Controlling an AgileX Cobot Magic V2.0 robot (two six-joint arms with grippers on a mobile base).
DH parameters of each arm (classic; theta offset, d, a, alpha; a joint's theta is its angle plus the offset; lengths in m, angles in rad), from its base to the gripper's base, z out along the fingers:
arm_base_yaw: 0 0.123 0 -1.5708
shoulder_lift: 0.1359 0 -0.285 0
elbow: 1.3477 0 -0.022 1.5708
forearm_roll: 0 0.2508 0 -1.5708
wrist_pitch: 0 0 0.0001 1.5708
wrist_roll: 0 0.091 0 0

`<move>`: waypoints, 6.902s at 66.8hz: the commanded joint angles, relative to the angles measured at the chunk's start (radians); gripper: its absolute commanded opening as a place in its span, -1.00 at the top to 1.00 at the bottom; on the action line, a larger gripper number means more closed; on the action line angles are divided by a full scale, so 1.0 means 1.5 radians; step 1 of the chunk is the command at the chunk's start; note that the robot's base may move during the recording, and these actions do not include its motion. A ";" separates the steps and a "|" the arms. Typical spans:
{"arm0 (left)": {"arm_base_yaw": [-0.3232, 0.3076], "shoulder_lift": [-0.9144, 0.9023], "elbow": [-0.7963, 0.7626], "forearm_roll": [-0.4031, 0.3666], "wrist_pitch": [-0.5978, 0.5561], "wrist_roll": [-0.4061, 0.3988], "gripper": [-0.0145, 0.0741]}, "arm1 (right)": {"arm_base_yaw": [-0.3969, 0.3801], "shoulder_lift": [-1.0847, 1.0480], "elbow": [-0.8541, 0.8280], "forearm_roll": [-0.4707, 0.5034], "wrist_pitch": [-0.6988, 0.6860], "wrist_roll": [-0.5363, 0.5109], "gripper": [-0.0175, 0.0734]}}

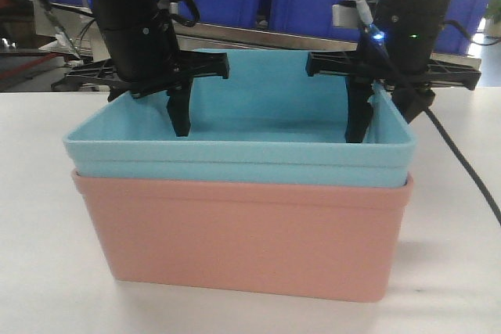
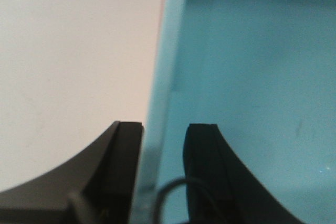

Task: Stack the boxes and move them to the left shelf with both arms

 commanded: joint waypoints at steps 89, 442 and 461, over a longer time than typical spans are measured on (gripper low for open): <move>-0.069 -0.417 0.166 -0.018 0.078 -0.028 0.68 | 0.006 -0.208 -0.021 0.059 0.016 -0.106 0.49; -0.150 -0.406 0.220 0.185 0.031 -0.220 0.68 | 0.052 -0.247 0.018 -0.010 0.075 -0.007 0.49; -0.150 -0.406 0.220 0.185 0.031 -0.220 0.68 | 0.052 -0.247 0.018 -0.010 0.075 -0.007 0.49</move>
